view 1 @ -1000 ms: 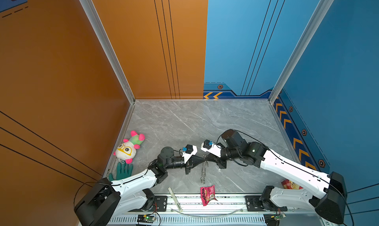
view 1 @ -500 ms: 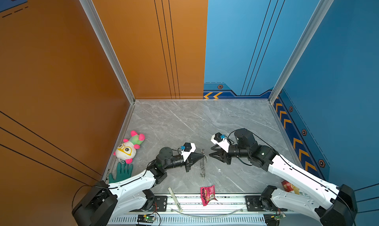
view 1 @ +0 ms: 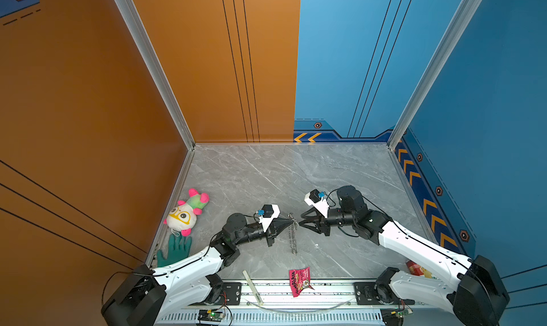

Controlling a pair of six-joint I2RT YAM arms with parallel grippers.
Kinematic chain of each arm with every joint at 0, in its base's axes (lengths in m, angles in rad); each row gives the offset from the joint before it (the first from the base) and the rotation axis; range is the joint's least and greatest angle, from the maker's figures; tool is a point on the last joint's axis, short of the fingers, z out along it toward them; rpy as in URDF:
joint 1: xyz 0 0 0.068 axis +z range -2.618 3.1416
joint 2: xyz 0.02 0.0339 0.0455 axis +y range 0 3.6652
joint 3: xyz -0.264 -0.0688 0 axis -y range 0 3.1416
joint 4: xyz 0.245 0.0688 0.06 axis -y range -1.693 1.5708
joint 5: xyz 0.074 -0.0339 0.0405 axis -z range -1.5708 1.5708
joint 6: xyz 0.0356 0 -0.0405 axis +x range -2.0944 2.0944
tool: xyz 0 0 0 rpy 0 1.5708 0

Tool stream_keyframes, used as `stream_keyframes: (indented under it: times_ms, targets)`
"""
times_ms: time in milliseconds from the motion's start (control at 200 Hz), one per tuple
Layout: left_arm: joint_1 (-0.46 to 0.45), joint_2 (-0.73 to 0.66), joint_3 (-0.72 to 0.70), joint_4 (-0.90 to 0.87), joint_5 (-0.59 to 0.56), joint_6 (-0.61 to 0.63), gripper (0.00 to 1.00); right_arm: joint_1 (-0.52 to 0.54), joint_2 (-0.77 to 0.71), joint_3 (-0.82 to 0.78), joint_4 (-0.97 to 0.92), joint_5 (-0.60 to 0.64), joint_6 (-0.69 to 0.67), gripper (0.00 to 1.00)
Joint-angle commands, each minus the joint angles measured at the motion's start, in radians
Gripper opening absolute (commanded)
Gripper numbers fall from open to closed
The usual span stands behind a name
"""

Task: Attach keys to a key ring
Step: Insert the key into the keyring.

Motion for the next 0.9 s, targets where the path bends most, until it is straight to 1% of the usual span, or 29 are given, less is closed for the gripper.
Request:
stream_keyframes:
  times_ms: [0, 250, 265, 310, 400, 551, 641, 691, 811, 896]
  targets:
    - [0.008, -0.018, -0.007, 0.051, -0.017, -0.007, 0.00, 0.019, -0.018, -0.027, 0.062, -0.003, 0.010, 0.38]
    - [0.008, -0.013, -0.005, 0.053, -0.004, -0.010, 0.00, 0.031, 0.007, -0.028, 0.107, 0.010, 0.006, 0.38]
    - [0.008, -0.013, -0.007, 0.053, -0.005, -0.010, 0.00, 0.057, 0.009, -0.027, 0.107, 0.012, 0.005, 0.38]
    - [0.008, -0.013, -0.007, 0.053, -0.002, -0.011, 0.00, 0.067, 0.015, -0.023, 0.107, 0.018, 0.002, 0.38]
    - [0.008, -0.012, -0.006, 0.052, 0.001, -0.010, 0.00, 0.075, 0.028, -0.009, 0.092, 0.021, -0.010, 0.32]
    - [0.008, -0.013, -0.007, 0.053, 0.004, -0.011, 0.00, 0.079, 0.034, -0.002, 0.075, 0.036, -0.018, 0.29]
    - [0.008, -0.012, -0.005, 0.053, 0.006, -0.013, 0.00, 0.081, 0.033, -0.003, 0.075, 0.042, -0.021, 0.23]
    - [0.008, -0.014, -0.007, 0.053, 0.005, -0.014, 0.00, 0.083, 0.033, -0.004, 0.075, 0.062, -0.020, 0.24]
    - [0.008, -0.016, -0.007, 0.053, 0.005, -0.016, 0.00, 0.086, 0.030, -0.009, 0.075, 0.092, -0.020, 0.30]
    - [0.008, -0.016, -0.006, 0.053, 0.005, -0.014, 0.00, 0.088, 0.028, -0.011, 0.080, 0.100, -0.021, 0.30]
